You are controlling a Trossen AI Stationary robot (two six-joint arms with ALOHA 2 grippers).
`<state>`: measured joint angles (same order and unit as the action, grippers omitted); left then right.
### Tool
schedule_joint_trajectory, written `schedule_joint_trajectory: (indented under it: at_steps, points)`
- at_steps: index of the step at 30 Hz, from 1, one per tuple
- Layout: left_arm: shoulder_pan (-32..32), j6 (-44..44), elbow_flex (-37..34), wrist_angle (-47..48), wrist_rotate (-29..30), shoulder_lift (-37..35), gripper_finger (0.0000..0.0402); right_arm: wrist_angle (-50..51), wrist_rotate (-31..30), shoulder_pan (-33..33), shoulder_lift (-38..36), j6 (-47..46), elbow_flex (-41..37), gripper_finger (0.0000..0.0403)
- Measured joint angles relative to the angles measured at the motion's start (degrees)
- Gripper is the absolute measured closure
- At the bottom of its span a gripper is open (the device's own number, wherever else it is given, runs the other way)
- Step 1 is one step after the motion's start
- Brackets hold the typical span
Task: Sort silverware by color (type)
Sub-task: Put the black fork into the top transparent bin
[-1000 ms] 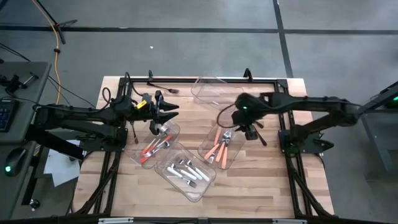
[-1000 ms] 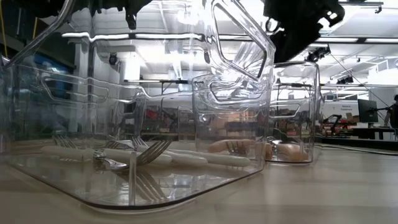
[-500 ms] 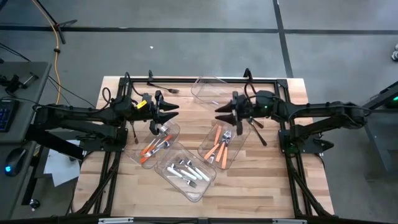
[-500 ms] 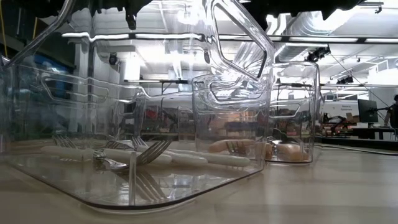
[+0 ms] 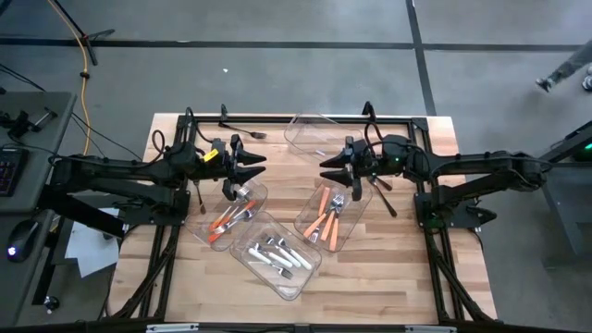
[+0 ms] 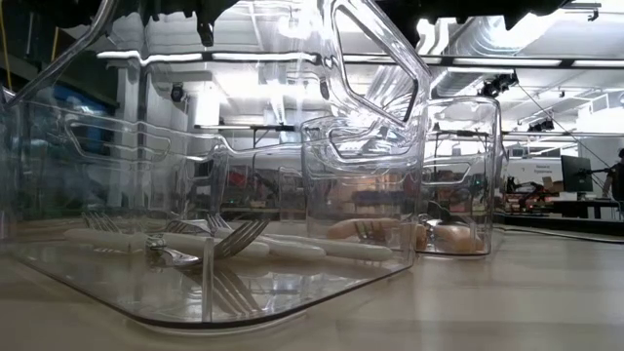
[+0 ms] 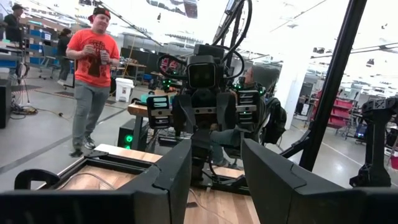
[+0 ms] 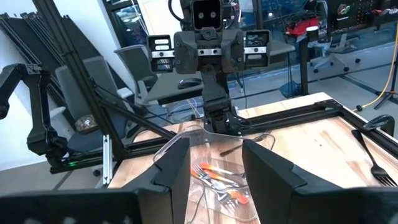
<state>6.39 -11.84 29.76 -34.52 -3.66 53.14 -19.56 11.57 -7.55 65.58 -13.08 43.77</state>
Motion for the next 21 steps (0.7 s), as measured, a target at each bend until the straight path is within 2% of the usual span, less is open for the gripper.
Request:
schedule_joint_trajectory:
  at_steps: [21]
  points:
    - [0.00, 0.02, 0.00, 0.11, 0.00, -0.01, 0.0271, 0.01, -0.07, 0.00, 0.00, -1.20, 0.09, 0.0274]
